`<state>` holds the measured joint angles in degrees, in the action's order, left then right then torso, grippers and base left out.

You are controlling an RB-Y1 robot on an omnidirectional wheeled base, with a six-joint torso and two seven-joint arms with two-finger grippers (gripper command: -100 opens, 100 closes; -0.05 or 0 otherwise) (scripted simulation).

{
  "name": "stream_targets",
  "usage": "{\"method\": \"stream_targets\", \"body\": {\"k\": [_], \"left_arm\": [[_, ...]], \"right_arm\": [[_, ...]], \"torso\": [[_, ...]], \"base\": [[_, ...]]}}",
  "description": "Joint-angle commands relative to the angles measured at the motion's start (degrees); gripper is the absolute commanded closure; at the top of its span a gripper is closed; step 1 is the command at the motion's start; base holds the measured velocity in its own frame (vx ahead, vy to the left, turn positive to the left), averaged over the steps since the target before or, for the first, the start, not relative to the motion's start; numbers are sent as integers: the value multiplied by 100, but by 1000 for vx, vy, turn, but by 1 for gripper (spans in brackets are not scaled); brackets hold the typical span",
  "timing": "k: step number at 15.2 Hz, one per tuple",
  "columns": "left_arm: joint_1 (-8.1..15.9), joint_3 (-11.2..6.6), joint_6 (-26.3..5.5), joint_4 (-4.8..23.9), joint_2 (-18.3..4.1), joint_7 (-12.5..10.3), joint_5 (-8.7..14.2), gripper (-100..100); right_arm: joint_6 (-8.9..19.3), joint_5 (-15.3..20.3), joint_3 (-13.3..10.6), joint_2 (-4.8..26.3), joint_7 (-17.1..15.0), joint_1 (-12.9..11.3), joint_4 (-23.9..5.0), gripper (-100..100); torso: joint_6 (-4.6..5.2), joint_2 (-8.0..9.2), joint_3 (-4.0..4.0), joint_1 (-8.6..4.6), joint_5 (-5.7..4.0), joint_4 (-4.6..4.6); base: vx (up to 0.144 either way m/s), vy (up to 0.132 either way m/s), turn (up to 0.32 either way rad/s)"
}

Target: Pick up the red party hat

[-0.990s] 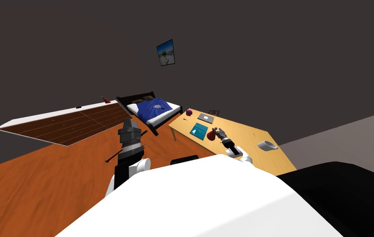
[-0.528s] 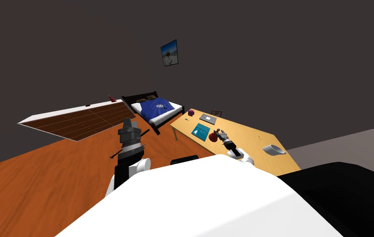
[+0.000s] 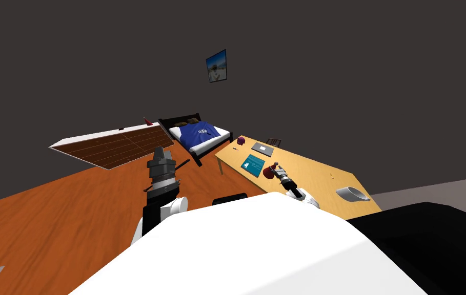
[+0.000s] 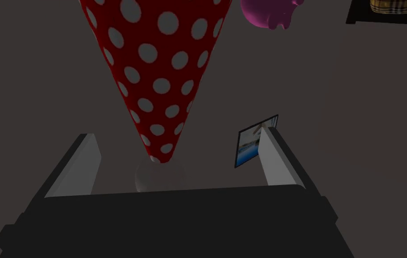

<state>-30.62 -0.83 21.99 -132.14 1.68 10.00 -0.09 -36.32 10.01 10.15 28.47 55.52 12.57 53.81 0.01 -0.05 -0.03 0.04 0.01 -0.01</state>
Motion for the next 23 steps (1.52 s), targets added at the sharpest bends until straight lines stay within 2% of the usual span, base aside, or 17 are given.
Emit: {"method": "stream_targets", "body": {"k": [1, 3, 6, 8, 9, 10, 12, 13, 15, 16, 18, 19, 21, 22, 23], "left_arm": [[0, 0, 0, 0, 0, 0, 0, 0], [0, 0, 0, 0, 0, 0, 0, 0], [0, 0, 0, 0, 0, 0, 0, 0], [0, 0, 0, 0, 0, 0, 0, 0], [0, 0, 0, 0, 0, 0, 0, 0], [0, 0, 0, 0, 0, 0, 0, 0], [-1, -2, 0, 0, -1, 0, 0, 0], [-1, -1, 0, 0, -1, 0, 0, 0], [-1, -2, 0, 0, -1, 0, 0, 0], [0, -1, 0, 0, -1, 0, 0, 0], [-1, -2, 0, 0, -1, 0, 0, 0], [-1, -1, 0, 0, -1, 0, 0, 0], [-1, -2, 0, 0, -1, 0, 0, 0], [0, -1, 0, 0, -1, 0, 0, 0], [-2, -2, 0, 0, -1, 0, 0, 0]], "right_arm": [[-51, 24, 46, 5, 194, -48, -281, -100], [-81, 54, 97, -8, 413, -97, -561, -100], [-92, 66, 117, -15, 500, -117, -673, -100], [-114, 88, 155, -30, 661, -152, -879, -100], [-111, 75, 136, -24, 562, -126, -766, -100], [28, 364, 59, -268, 517, -230, -635, -100], [28, 444, 59, -268, 517, -230, -635, -100], [165, 663, -23, -507, 444, -337, -494, -100], [165, 811, -23, -507, 444, -337, -494, -100], [302, 1001, -105, -746, 370, -445, -353, -100], [302, 1177, -105, -746, 370, -445, -353, -100], [439, 1355, -187, -984, 297, -552, -213, -100], [439, 1544, -187, -984, 297, -552, -213, -100], [576, 1710, -268, -1219, 223, -659, -72, -100], [576, 1833, -268, -1223, 223, -659, -72, -100]], "torso": [[0, 0, 0, 0, 0, 0], [0, 1, 0, 0, 0, 0], [0, 2, 1, -1, 0, 0], [0, 3, 2, -2, 0, 1], [0, 3, 2, -1, -1, 1], [1, 4, 2, -1, 0, 1], [6, 4, 2, -24, -5, 0], [2, 3, 2, -26, -6, 1], [5, -2, -1, -35, -8, 0], [1, -2, -1, -31, -7, 0], [4, -6, -3, -37, -8, -1], [2, -3, -2, -32, -7, 0], [4, -2, -1, -38, -8, -1], [1, 0, 0, -32, -8, 0], [5, -2, -1, -34, -8, 0]], "base": [[11, 6, 63], [13, 5, 103], [8, 2, 54], [5, 2, 51], [4, 1, 29], [2, -49, -262], [8, -70, -233], [22, -87, -266], [23, -75, -203], [32, -87, -222], [26, -78, -188], [20, -87, -302], [18, -75, -206], [28, -81, -297], [28, -78, -273]]}}
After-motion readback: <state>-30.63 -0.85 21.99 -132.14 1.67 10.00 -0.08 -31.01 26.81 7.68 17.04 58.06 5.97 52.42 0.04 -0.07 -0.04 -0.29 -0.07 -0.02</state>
